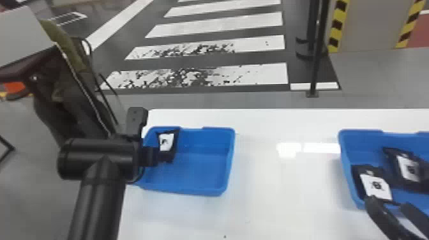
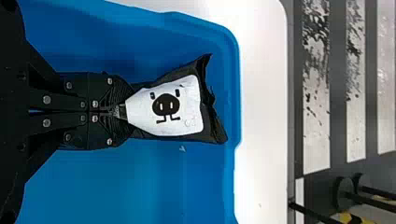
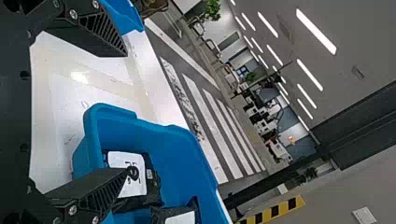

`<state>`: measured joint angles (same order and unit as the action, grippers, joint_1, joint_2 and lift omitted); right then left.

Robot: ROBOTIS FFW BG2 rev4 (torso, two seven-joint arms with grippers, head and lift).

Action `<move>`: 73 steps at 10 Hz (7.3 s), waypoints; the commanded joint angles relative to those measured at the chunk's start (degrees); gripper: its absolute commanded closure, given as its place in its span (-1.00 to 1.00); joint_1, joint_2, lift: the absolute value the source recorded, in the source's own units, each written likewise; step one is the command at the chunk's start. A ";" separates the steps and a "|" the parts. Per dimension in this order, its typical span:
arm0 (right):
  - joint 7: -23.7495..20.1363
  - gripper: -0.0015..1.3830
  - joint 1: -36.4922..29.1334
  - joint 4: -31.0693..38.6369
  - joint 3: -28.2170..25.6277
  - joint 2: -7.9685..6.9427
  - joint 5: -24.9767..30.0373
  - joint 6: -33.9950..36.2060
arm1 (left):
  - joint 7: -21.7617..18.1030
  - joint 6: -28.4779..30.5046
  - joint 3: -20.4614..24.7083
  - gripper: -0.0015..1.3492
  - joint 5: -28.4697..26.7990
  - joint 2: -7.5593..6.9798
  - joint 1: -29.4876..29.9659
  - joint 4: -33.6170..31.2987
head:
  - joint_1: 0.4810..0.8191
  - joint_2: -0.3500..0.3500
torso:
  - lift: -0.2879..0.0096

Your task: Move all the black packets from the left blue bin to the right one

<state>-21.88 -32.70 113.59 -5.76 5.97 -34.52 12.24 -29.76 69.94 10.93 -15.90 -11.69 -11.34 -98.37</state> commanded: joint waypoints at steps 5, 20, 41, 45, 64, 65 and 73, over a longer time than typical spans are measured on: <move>-3.17 -0.77 3.17 1.23 0.28 0.01 -0.56 3.93 | -1.53 -4.27 -15.73 0.79 16.82 -0.70 7.96 -17.29 | 0.27 0.22 | -0.01; -2.12 0.85 14.56 -3.83 6.45 1.06 -6.39 4.49 | -2.23 -8.63 -34.70 0.79 32.58 -1.49 5.01 -18.13 | 0.27 -0.57 | -0.01; 3.16 -0.76 0.78 5.73 -6.80 -2.19 15.09 -13.08 | -1.44 -61.79 7.35 -0.81 34.41 7.65 46.77 -31.21 | 0.27 -0.25 | -0.01; 4.30 -0.75 -13.14 16.14 -6.35 -3.51 19.32 -15.62 | 2.69 -67.98 6.89 -0.81 31.10 11.84 53.24 -31.21 | 0.27 0.00 | -0.01; 4.39 -0.72 -11.45 13.61 -4.52 -3.60 18.18 -16.74 | 3.13 -65.87 5.29 -0.80 29.73 11.84 53.10 -31.21 | 0.27 0.05 | -0.01; 4.39 -0.72 -11.45 13.61 -4.52 -3.60 18.06 -16.74 | 3.13 -65.58 5.41 -0.80 29.84 11.84 53.24 -31.21 | 0.27 0.04 | -0.01; 4.39 -0.72 -11.45 13.32 -4.52 -3.51 17.38 -16.88 | 3.13 -65.30 5.52 -0.80 30.41 11.84 53.24 -31.07 | 0.27 0.05 | -0.01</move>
<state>-17.46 -44.15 126.96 -10.28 2.46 -17.02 -4.66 -26.61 4.62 16.44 14.26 0.00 41.87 -129.53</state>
